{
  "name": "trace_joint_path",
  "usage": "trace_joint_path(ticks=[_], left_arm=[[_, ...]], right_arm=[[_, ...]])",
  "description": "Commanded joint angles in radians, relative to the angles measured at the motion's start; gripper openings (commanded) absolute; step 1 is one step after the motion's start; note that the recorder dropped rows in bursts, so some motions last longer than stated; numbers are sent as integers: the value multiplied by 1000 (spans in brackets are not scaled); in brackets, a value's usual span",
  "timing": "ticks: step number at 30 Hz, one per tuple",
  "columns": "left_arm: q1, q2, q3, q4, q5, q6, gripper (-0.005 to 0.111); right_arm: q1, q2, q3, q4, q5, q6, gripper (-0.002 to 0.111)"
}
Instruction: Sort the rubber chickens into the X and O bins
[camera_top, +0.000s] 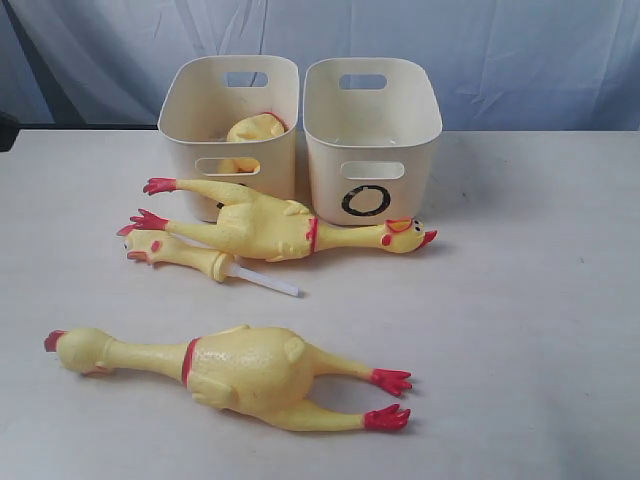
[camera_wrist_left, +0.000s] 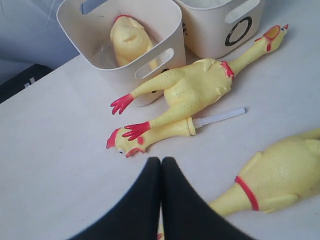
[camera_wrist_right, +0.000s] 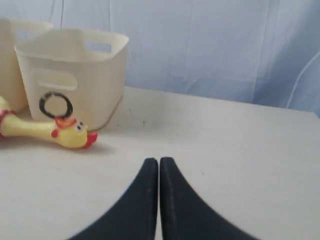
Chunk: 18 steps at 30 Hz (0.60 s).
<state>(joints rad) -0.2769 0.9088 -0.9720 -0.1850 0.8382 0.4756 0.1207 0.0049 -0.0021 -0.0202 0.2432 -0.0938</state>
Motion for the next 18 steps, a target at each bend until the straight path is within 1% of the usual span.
trace_joint_path(ticks=[1,4,10,12,15,18], left_arm=[[5,-91,81,-40,-45,-5,0],[5,-138,133,-47,-47,-5,0],[5,-217,229,-47,-55,-5,0],[5,-245,249,-47,-57,-5,0],[5,-286,273,-49,-57,-5,0],[5,-329,295,-47,-57,-5,0]], right_arm=[[1,-5,2,80,-163,-5,2],[1,-5,2,80,-213,1,2],[1,-5,2,86,-255,5,2],[1,-5,2,156,-291,37,2],[1,-5,2,328,-367,102,2],[1,-5,2,369,-387,159,2]])
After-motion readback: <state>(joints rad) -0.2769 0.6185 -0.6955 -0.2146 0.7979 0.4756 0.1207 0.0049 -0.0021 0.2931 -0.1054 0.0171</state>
